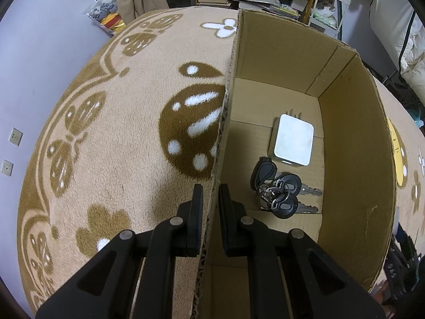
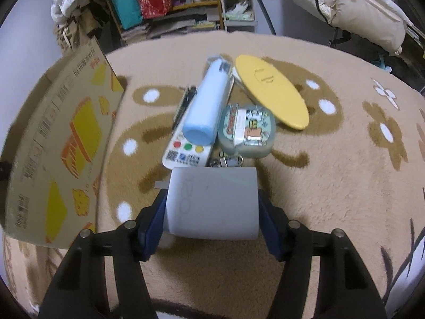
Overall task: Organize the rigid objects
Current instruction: 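Carry the white tape roll into the box with the right gripper and release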
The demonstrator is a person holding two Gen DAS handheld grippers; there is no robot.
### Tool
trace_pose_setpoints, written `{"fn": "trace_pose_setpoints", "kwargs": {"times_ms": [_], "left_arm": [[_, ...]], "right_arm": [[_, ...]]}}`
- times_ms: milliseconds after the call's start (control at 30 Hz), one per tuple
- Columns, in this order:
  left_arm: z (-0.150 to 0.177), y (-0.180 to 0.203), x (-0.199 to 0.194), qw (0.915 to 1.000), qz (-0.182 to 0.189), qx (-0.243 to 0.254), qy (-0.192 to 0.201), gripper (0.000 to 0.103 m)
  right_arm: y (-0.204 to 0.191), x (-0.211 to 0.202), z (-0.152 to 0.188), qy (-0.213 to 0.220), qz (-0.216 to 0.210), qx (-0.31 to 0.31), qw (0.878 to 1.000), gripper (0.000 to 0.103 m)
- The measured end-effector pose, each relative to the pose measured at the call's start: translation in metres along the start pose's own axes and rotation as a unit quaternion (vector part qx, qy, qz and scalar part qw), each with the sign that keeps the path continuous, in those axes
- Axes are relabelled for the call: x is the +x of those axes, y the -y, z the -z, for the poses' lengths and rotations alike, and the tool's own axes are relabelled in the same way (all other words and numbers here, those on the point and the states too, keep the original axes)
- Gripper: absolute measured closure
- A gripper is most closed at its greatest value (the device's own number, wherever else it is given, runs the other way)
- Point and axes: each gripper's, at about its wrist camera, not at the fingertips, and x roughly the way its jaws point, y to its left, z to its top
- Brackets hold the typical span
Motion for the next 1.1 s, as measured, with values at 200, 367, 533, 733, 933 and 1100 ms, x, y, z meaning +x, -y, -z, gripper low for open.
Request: {"fn": "trace_pose_setpoints", "kwargs": {"times_ms": [200,367,533,733,933,1100], "left_arm": [[0.0,0.0,-0.001,1.0,-0.001,0.0,0.0,0.092],[0.001,0.001,-0.001,1.0,-0.004,0.001,-0.001,0.092],[0.001,0.001,0.001,1.0,-0.005,0.001,-0.003,0.092],[0.002,0.002,0.001,1.0,-0.006,0.006,-0.002,0.094],[0.001,0.001,0.001,1.0,-0.001,0.001,-0.003,0.094],[0.001,0.002,0.0,1.0,-0.001,0.004,-0.001,0.095]], "right_arm": [[-0.004,-0.02,-0.015,0.037,-0.02,0.006,0.999,0.035],[-0.018,-0.035,-0.04,0.073,-0.029,-0.008,0.997,0.035],[-0.04,-0.048,-0.061,0.094,-0.051,-0.028,0.994,0.035],[-0.075,-0.062,-0.084,0.113,-0.082,-0.063,0.988,0.035],[-0.115,-0.071,-0.095,0.122,-0.12,-0.094,0.981,0.035],[-0.138,-0.064,-0.092,0.106,-0.141,-0.111,0.978,0.035]]}}
